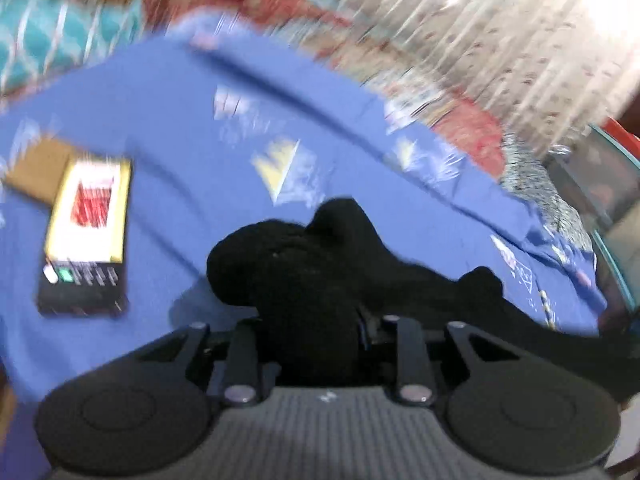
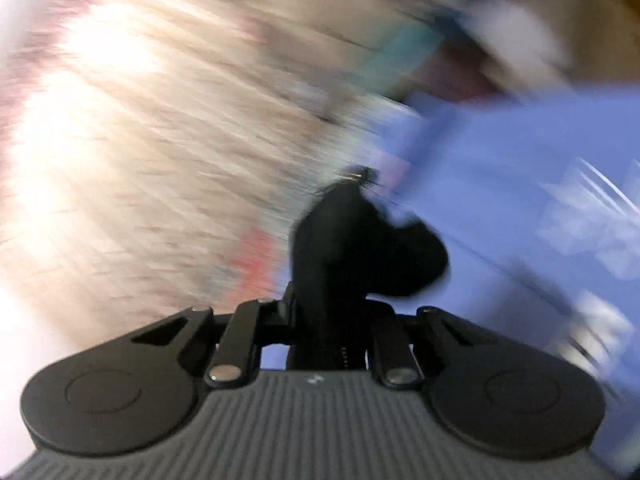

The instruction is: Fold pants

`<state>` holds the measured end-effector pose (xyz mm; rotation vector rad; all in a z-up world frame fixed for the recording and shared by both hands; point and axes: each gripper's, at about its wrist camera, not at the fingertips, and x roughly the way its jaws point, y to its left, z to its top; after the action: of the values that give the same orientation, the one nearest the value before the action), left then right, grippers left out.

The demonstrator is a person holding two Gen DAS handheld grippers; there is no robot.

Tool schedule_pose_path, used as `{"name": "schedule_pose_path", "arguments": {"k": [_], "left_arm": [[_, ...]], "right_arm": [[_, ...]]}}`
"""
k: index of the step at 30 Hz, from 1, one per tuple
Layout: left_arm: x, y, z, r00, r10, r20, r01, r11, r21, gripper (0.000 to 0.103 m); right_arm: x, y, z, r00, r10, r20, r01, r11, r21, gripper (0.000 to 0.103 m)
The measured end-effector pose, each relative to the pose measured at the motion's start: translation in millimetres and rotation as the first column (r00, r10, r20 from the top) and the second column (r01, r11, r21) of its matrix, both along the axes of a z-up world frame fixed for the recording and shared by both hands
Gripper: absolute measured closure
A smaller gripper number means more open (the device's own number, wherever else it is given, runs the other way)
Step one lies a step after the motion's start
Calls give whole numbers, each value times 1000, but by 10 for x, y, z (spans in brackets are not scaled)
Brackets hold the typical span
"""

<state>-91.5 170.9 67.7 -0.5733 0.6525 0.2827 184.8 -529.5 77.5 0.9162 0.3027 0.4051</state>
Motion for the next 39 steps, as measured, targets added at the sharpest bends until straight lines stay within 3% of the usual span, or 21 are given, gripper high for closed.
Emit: {"name": "schedule_pose_path", "arguments": {"k": [2, 4, 5, 6, 7, 8, 9, 10, 11, 13, 17, 18, 20, 23, 25, 27, 30, 32, 35, 37, 39], "left_arm": [[-29, -87, -17, 1000, 11, -12, -10, 999, 36, 77], [-2, -100, -177, 995, 37, -94, -34, 999, 33, 77], [15, -97, -276, 990, 49, -130, -48, 999, 17, 77], [9, -83, -363, 985, 66, -157, -67, 998, -3, 76], [-4, -78, -400, 984, 75, -162, -79, 997, -15, 76], [-15, -94, -391, 983, 85, -161, -88, 996, -13, 73], [6, -123, -359, 982, 87, -168, -87, 996, 6, 68], [22, -145, -318, 981, 82, -175, -79, 997, 26, 67], [23, -159, -288, 981, 75, -178, -69, 997, 40, 65], [5, -166, -248, 981, 62, -183, -55, 997, 44, 58], [-137, -121, -208, 984, 61, -167, -60, 998, 14, 33], [-157, -97, -202, 985, 65, -157, -66, 998, -1, 24], [-250, -5, -195, 990, 72, -122, -79, 995, -53, 20], [-357, 116, -198, 993, 87, -76, -96, 986, -133, 20], [-413, 185, -220, 994, 100, -53, -108, 979, -172, 20], [-468, 260, -260, 992, 119, -30, -122, 971, -208, 20], [-539, 360, -365, 991, 137, -2, -133, 955, -265, 20], [-546, 429, -450, 990, 137, 13, -127, 946, -298, 20], [-503, 502, -531, 991, 129, 38, -108, 930, -351, 20], [-442, 481, -528, 993, 107, 44, -88, 942, -325, 24], [-356, 392, -496, 997, 59, 41, -47, 967, -249, 40]], "right_arm": [[-87, -15, 63, 990, 58, 127, -56, 998, -19, 83], [-106, -88, -94, 997, 27, 69, -24, 999, -49, 77], [-69, -124, -245, 1000, -4, -17, 3, 998, -59, 77], [-13, -177, -468, 984, -59, -167, 45, 995, -87, 77], [27, -211, -676, 934, -130, -334, 87, 986, -140, 78], [34, -235, -861, 856, -204, -475, 119, 972, -203, 80], [-43, -269, -995, 832, -225, -507, 144, 970, -194, 86], [-194, -329, -1044, 865, -215, -454, 190, 977, -100, 79], [-289, -400, -1073, 873, -212, -439, 221, 975, -32, 75], [-508, -491, -1045, 861, -266, -434, 301, 953, 14, 62], [-790, -581, -857, 837, -378, -396, 393, 918, -46, 58], [-873, -581, -751, 843, -389, -370, 391, 917, -75, 58], [-896, -508, -600, 861, -389, -327, 370, 921, -121, 58], [-850, -239, -387, 920, -294, -258, 254, 951, -178, 58], [-756, 171, -193, 963, -152, -221, 100, 968, -230, 58], [-705, 628, -70, 978, 11, -208, -76, 949, -305, 58], [-665, 1690, 95, 932, 294, -210, -360, 816, -452, 58], [-772, 2487, 179, 851, 477, -220, -516, 678, -523, 58], [-693, 3499, 266, 724, 644, -247, -653, 526, -545, 58], [-720, 4217, 336, 642, 723, -255, -707, 429, -562, 58], [-658, 4817, 378, 582, 769, -264, -733, 355, -580, 58]]}}
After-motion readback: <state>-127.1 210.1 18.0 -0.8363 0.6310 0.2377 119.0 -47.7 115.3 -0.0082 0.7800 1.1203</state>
